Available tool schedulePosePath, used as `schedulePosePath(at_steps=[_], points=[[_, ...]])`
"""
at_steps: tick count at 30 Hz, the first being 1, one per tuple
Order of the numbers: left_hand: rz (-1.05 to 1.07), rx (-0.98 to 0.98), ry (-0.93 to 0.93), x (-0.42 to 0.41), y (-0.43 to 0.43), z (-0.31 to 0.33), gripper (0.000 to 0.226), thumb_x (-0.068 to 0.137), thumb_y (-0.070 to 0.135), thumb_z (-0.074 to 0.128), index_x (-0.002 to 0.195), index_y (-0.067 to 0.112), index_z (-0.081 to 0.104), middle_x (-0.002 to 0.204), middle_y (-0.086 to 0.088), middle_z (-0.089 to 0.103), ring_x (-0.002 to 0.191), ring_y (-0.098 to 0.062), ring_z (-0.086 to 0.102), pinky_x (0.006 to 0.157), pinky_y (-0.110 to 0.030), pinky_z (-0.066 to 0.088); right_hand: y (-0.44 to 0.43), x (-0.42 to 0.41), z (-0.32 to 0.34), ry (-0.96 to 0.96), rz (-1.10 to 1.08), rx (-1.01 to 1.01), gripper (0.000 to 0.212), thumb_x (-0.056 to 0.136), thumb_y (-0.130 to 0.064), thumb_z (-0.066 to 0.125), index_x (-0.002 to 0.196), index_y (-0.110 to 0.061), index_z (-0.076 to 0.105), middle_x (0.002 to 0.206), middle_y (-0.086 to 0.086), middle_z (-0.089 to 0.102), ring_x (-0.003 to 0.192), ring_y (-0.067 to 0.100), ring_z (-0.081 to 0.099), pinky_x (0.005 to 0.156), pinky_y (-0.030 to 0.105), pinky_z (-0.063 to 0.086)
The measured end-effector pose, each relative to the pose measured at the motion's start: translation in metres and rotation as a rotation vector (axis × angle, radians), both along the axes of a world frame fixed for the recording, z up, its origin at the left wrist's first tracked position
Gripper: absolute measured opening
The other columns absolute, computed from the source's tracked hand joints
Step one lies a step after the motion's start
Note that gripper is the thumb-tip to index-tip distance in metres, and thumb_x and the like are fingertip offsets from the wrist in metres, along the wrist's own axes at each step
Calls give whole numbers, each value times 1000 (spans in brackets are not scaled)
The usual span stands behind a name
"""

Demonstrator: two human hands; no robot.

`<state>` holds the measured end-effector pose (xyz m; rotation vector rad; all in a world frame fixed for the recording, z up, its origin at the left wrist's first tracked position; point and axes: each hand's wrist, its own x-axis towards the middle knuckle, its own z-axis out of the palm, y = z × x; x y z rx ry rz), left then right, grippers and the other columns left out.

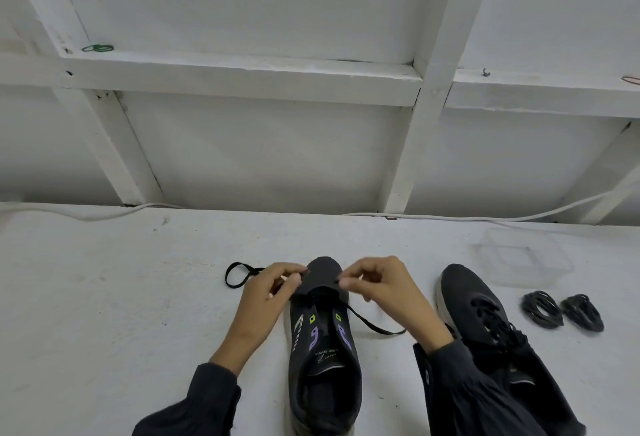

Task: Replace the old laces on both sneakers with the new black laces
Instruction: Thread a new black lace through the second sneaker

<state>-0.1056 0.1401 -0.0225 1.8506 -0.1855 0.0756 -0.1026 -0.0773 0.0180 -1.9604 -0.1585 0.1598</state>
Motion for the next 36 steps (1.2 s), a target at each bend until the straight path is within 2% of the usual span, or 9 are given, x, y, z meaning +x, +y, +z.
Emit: schedulePosePath(at_steps=[3, 8, 12, 17, 21, 27, 31, 33, 36], points=[[-46, 7, 62, -16, 4, -3, 12, 91, 14, 66, 89, 23, 74, 90, 10, 73, 84, -9, 66, 75, -16, 49, -3, -17, -11, 74, 37, -69, 7, 81, -10, 75, 77, -14, 78, 63, -11, 67, 50, -1, 46, 55, 15, 38], [-87, 57, 124, -30, -3, -5, 13, 88, 12, 69, 85, 23, 74, 86, 10, 73, 85, -6, 67, 77, -17, 50, -9, -29, -21, 112, 17, -74, 7, 82, -13, 74, 77, -14, 77, 73, -5, 73, 64, 6, 60, 62, 21, 46], [-73, 290, 89, -31, -15, -1, 11, 84, 26, 71, 82, 36, 72, 82, 20, 70, 82, -2, 64, 72, -17, 50, -9, -29, -22, 104, 12, -101, 9, 85, -12, 71, 78, -14, 76, 61, -13, 64, 54, 1, 48, 57, 17, 39], [-18, 517, 127, -29, -27, 8, 5, 80, 41, 67, 79, 44, 70, 76, 25, 68, 75, 3, 60, 65, -15, 44, -8, -28, -24, 101, 39, -149, 10, 85, -16, 68, 78, -19, 74, 59, -13, 60, 57, 5, 45, 58, 21, 39], [-60, 488, 174, -24, -32, 6, 7, 77, 39, 69, 82, 44, 72, 78, 22, 70, 74, 3, 60, 68, -17, 46, -7, -24, -22, 46, 76, -274, 8, 84, -18, 65, 79, -19, 71, 61, -17, 58, 57, 2, 43, 60, 20, 37], [-84, 324, 205, -25, -34, 4, 18, 64, 45, 64, 78, 41, 74, 75, 20, 71, 71, -1, 65, 78, -32, 56, -2, -16, -16, 56, 161, -360, 10, 88, -20, 62, 79, -21, 65, 61, -12, 49, 55, 3, 40, 59, 23, 33], [-69, 334, 206, -26, -34, 3, 13, 63, 44, 64, 74, 44, 72, 72, 24, 69, 65, 3, 61, 76, -29, 56, 0, -13, -20, 86, 170, -268, 10, 90, -20, 63, 85, -13, 68, 69, -11, 58, 60, 1, 46, 62, 23, 39], [-66, 362, 204, -27, -34, 3, 7, 71, 39, 70, 73, 46, 70, 71, 22, 69, 67, 3, 61, 72, -25, 53, 2, -15, -19, 121, 137, -182, 15, 89, -28, 68, 87, -14, 66, 73, -12, 63, 60, 1, 52, 56, 19, 42], [-28, 419, 181, -29, -36, 3, 17, 76, 32, 71, 68, 46, 65, 67, 15, 68, 71, 1, 61, 64, -19, 46, 9, -16, -21, 191, 70, -79, 21, 84, -30, 74, 84, -16, 60, 71, -10, 62, 61, 9, 58, 52, 24, 49]])
